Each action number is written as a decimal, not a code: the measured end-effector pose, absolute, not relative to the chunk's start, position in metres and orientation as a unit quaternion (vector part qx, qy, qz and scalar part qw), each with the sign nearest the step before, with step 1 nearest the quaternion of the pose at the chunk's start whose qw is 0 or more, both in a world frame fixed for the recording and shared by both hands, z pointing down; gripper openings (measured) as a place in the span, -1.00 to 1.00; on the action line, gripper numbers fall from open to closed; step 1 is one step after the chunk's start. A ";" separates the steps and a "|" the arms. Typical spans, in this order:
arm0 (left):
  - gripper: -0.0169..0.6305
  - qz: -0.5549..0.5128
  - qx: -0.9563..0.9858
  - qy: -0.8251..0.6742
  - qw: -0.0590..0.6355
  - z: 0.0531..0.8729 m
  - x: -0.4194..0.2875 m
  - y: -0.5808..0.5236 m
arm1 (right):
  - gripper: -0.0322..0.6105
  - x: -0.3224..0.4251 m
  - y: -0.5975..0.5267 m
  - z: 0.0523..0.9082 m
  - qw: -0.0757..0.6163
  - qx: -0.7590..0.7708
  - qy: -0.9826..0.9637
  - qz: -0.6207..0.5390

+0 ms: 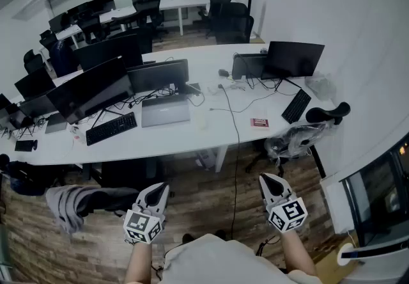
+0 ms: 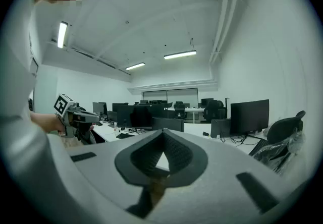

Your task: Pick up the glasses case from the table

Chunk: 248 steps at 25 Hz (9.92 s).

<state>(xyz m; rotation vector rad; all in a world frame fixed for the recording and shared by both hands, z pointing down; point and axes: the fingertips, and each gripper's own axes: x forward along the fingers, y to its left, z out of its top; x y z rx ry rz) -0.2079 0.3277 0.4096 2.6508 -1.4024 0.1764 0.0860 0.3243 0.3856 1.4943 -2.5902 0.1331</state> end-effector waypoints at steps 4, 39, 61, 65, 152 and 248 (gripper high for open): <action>-0.91 0.058 0.880 -0.466 0.068 0.408 -0.207 0.330 | -0.91 0.087 0.327 0.385 0.072 0.497 -0.864 0.046; -0.91 0.061 0.858 -0.504 0.080 0.417 -0.128 0.342 | -0.90 0.155 0.312 0.404 0.074 0.454 -0.885 0.075; -0.91 0.066 0.880 -0.462 0.093 0.441 -0.160 0.211 | -0.89 0.117 0.205 0.428 0.103 0.477 -0.868 0.091; -0.91 0.067 0.883 -0.454 0.098 0.446 -0.176 0.176 | -0.89 0.102 0.174 0.433 0.105 0.486 -0.863 0.095; -0.91 0.179 0.812 -0.498 0.244 0.584 -0.061 -0.153 | -0.90 0.151 -0.191 0.573 0.167 0.340 -0.898 0.224; -0.01 0.308 0.764 -0.451 0.344 0.838 -0.097 -0.279 | -0.90 0.073 -0.228 0.646 0.263 0.443 -0.800 0.308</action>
